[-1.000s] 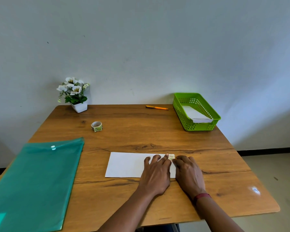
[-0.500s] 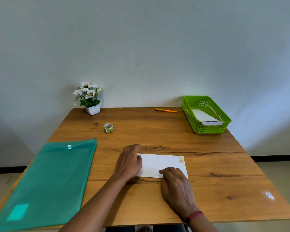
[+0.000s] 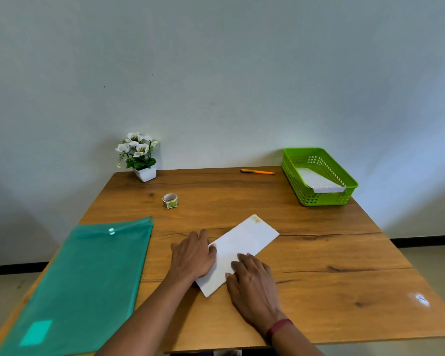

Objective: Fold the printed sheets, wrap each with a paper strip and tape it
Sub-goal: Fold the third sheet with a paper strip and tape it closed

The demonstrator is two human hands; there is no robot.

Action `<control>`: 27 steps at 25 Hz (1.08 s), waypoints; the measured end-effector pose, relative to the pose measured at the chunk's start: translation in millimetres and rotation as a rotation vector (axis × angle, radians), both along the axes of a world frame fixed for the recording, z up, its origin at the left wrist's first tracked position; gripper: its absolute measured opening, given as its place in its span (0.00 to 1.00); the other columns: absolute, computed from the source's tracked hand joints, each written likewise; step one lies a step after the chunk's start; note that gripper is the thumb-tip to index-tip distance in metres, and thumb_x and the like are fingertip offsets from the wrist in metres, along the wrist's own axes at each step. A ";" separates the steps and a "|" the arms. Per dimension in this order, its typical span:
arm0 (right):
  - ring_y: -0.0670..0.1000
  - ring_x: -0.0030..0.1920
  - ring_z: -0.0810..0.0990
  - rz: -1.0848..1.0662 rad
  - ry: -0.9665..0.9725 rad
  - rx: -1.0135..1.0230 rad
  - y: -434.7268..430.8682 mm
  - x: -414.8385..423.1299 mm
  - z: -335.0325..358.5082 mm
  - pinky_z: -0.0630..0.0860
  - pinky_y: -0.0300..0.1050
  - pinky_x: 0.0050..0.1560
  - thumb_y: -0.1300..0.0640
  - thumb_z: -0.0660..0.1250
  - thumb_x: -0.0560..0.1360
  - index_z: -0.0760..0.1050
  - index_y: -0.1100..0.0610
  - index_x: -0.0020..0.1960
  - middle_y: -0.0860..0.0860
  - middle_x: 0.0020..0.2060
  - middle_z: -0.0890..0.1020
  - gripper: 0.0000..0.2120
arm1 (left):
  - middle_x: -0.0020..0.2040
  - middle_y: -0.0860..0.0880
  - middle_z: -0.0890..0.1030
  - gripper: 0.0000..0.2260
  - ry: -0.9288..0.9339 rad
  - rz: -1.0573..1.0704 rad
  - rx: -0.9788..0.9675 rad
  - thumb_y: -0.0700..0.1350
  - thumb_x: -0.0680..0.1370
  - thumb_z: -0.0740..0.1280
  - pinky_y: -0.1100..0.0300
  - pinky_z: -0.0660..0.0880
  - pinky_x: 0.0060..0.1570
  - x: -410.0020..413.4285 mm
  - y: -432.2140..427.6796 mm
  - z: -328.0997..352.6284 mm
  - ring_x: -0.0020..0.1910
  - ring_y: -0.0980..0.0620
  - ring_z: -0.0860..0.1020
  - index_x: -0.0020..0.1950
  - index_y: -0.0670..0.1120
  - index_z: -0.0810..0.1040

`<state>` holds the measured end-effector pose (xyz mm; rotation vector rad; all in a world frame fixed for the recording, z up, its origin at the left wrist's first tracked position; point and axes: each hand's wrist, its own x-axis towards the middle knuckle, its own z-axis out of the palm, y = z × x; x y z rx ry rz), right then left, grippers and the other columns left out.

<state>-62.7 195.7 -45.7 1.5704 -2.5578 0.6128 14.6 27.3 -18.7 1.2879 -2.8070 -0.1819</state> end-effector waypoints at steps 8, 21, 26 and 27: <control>0.49 0.73 0.67 -0.076 -0.325 -0.151 5.4 -7.1 -2.5 0.67 0.43 0.70 0.47 0.58 0.81 0.77 0.50 0.66 0.51 0.73 0.71 0.17 | 0.43 0.49 0.77 0.18 0.153 0.220 0.623 0.62 0.78 0.65 0.60 0.64 0.32 -8.2 9.4 15.1 0.38 0.53 0.76 0.47 0.46 0.75; 0.50 0.27 0.80 -0.539 -1.078 -0.425 22.3 -19.4 15.0 0.78 0.46 0.26 0.45 0.60 0.81 0.77 0.48 0.46 0.51 0.31 0.83 0.12 | 0.45 0.49 0.80 0.13 0.731 0.356 0.526 0.54 0.82 0.62 0.57 0.75 0.34 -35.0 87.1 13.5 0.41 0.52 0.80 0.47 0.46 0.76; 0.51 0.47 0.82 -0.499 -0.874 -0.407 33.9 -48.0 29.4 0.81 0.49 0.43 0.52 0.60 0.82 0.76 0.56 0.55 0.52 0.50 0.84 0.10 | 0.53 0.48 0.82 0.14 0.716 0.205 0.428 0.55 0.82 0.62 0.70 0.70 0.30 -63.4 102.3 20.3 0.43 0.54 0.79 0.58 0.46 0.77; 0.50 0.48 0.82 -0.499 -0.822 -0.411 37.8 -54.3 31.9 0.81 0.48 0.43 0.52 0.60 0.83 0.76 0.56 0.56 0.51 0.50 0.83 0.10 | 0.56 0.49 0.81 0.15 0.702 0.170 0.470 0.55 0.81 0.63 0.72 0.68 0.31 -67.7 104.3 20.8 0.45 0.55 0.79 0.61 0.47 0.76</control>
